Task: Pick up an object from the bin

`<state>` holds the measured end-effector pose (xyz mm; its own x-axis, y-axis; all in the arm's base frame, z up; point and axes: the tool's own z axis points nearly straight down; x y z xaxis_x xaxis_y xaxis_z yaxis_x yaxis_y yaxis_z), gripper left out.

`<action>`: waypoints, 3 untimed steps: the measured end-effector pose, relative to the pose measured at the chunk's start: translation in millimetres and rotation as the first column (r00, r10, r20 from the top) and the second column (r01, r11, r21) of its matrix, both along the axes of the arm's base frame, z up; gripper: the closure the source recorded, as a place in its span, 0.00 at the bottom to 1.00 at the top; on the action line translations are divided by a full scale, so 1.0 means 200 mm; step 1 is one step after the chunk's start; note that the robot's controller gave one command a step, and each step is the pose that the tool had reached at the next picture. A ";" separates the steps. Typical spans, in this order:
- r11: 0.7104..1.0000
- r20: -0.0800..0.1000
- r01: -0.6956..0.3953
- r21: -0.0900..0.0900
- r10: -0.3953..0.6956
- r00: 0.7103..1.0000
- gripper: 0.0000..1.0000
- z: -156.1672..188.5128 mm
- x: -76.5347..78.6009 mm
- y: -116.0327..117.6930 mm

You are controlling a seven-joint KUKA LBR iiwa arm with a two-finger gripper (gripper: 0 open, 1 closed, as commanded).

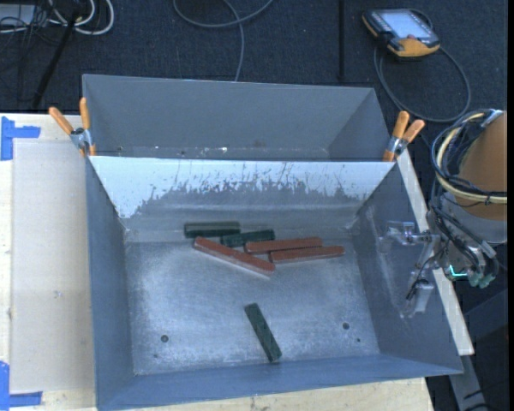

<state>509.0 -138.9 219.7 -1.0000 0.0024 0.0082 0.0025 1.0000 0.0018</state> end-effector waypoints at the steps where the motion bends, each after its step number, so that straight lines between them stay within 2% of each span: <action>1: 1.000 0.007 -0.003 -0.002 0.003 1.000 0.00 0.02 0.01 0.00; 2: 0.997 0.012 -0.083 -0.003 0.083 0.997 0.00 -0.18 0.13 0.10; 3: 0.972 0.008 -0.236 -0.001 0.236 0.972 0.00 -0.26 0.34 0.26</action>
Offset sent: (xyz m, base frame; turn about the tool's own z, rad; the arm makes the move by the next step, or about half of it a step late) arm 0.0565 0.0468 -0.0938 -0.1965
